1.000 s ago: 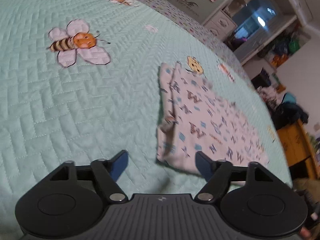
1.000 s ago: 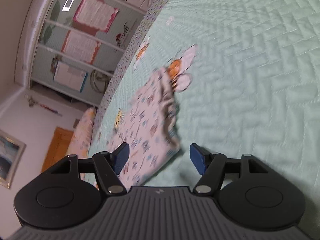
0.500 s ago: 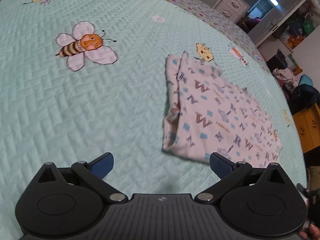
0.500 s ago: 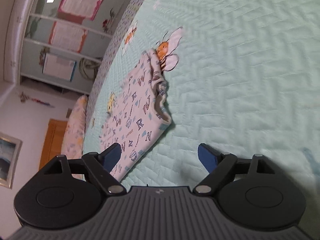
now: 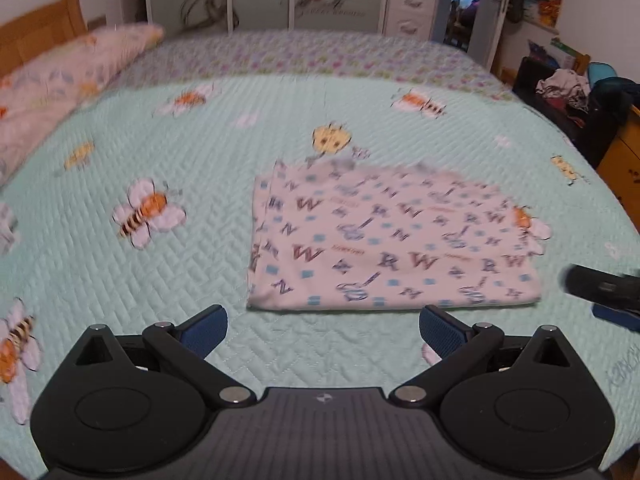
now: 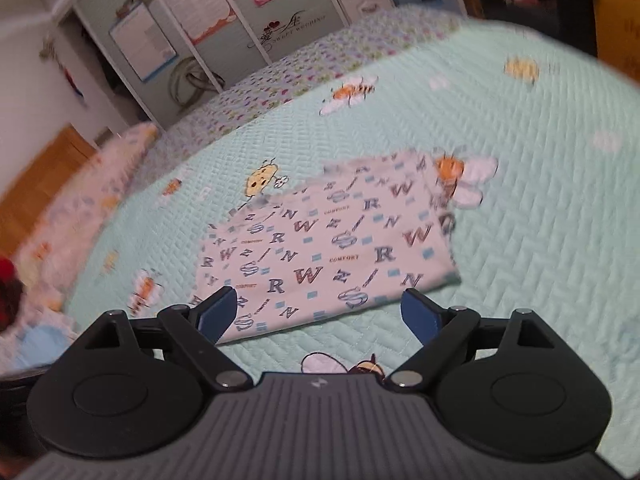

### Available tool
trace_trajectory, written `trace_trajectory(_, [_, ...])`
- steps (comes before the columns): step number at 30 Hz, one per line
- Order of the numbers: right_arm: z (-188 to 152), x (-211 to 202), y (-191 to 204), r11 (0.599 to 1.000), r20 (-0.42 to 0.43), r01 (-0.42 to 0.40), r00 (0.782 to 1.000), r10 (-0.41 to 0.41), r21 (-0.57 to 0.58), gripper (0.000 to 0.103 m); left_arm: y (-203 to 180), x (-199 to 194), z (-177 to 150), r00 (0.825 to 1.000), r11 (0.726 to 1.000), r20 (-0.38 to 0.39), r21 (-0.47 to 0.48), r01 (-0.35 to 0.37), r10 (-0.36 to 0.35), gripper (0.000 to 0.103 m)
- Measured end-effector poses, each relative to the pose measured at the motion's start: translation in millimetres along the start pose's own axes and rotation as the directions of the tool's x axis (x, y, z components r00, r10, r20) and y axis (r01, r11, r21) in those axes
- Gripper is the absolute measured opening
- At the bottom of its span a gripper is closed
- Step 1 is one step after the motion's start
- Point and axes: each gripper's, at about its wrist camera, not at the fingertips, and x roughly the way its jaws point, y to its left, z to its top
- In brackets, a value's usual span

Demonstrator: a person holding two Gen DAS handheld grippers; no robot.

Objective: Fold clothes

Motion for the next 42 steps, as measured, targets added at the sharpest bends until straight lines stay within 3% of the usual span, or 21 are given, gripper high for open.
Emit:
trace_trajectory(7, [18.0, -31.9, 45.0, 0.97, 0.105, 0.191, 0.979, -0.177, -0.152, 0.091, -20.0, -40.5, 8.9, 0.988, 0.987, 0.045, 0.051, -0.15, 0.148, 0.102])
trace_trajectory(11, [15.3, -45.6, 56.1, 0.954, 0.137, 0.224, 0.97, -0.199, -0.199, 0.091, -28.7, -48.2, 10.0, 0.977, 0.974, 0.037, 0.08, -0.213, 0.21, 0.102])
trace_trajectory(21, [8.9, -55.0, 64.8, 0.93, 0.189, 0.284, 0.951, -0.243, -0.233, 0.091, -36.6, -54.8, 7.3, 0.981, 0.979, 0.039, 0.067, -0.192, 0.19, 0.102])
trace_trajectory(30, [-2.9, -46.3, 62.4, 0.925, 0.149, 0.285, 0.956, -0.254, -0.251, 0.091, -39.9, -49.3, 0.7, 0.983, 0.981, 0.024, 0.072, -0.182, 0.181, 0.102])
trace_trajectory(42, [-11.8, -22.0, 59.1, 0.92, 0.079, 0.288, 0.958, -0.277, -0.264, 0.091, -37.3, -9.3, -11.8, 0.981, 0.984, -0.095, 0.08, -0.159, 0.167, 0.102])
